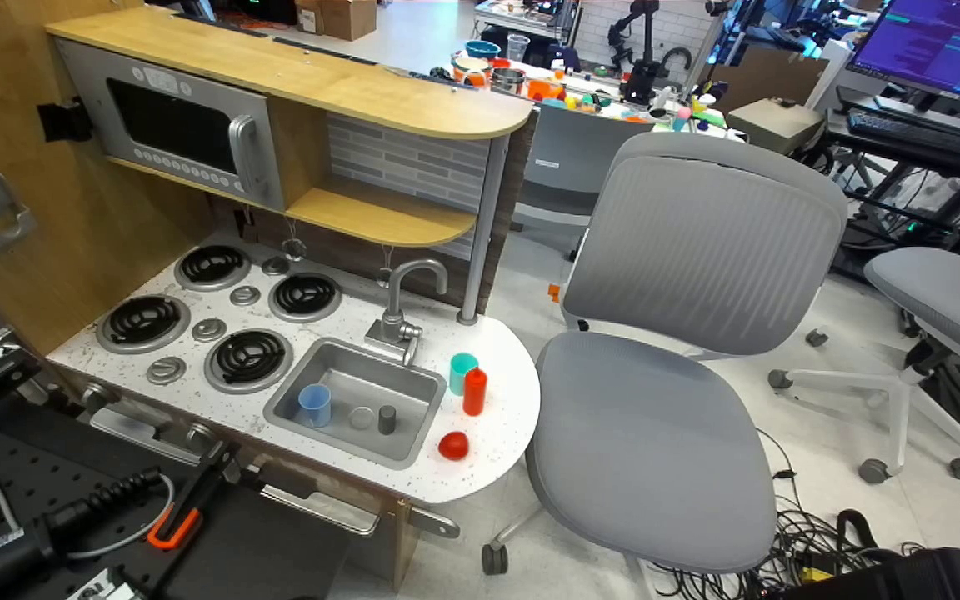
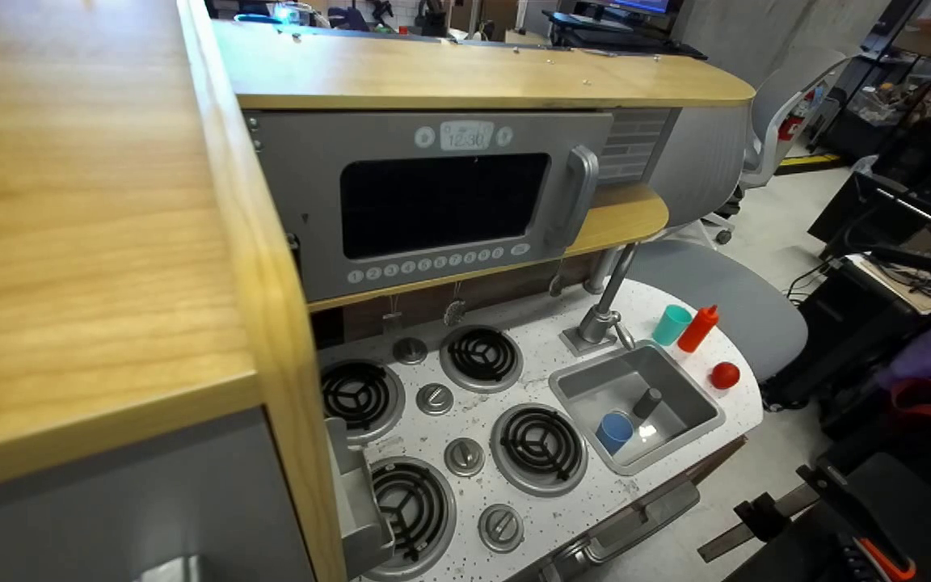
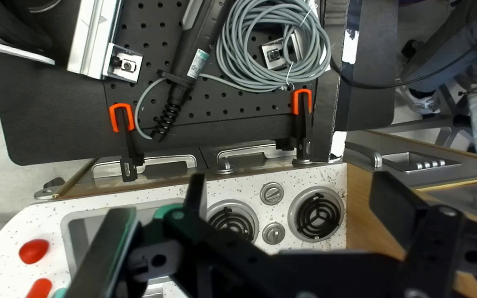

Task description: Remove the grey block from the sink and put it on the right side

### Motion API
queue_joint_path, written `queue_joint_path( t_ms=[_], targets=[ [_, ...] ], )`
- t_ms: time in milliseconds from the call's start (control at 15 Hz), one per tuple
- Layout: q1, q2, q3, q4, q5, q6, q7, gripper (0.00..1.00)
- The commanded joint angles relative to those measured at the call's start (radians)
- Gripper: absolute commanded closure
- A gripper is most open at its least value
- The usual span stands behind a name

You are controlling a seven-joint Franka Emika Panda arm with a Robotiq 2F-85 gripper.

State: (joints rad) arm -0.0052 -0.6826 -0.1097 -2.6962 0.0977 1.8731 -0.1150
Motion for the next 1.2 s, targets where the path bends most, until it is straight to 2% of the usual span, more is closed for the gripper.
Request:
queue_joint_path(
  t_ms=[0, 333, 667, 867, 1133],
  targets=[
    [-0.018, 0.076, 0.013, 0.017, 0.006, 0.091, 0.027, 0.0],
    [-0.014, 0.294, 0.029, 0.063, -0.02, 0.378, 0.03, 0.0],
    [-0.028, 0.549, 0.05, 0.159, -0.074, 0.592, 0.051, 0.0],
    [-0.038, 0.691, 0.042, 0.238, -0.127, 0.659, 0.069, 0.0],
    [-0.061, 0.862, 0.023, 0.347, -0.121, 0.689, 0.051, 0.0]
  ],
)
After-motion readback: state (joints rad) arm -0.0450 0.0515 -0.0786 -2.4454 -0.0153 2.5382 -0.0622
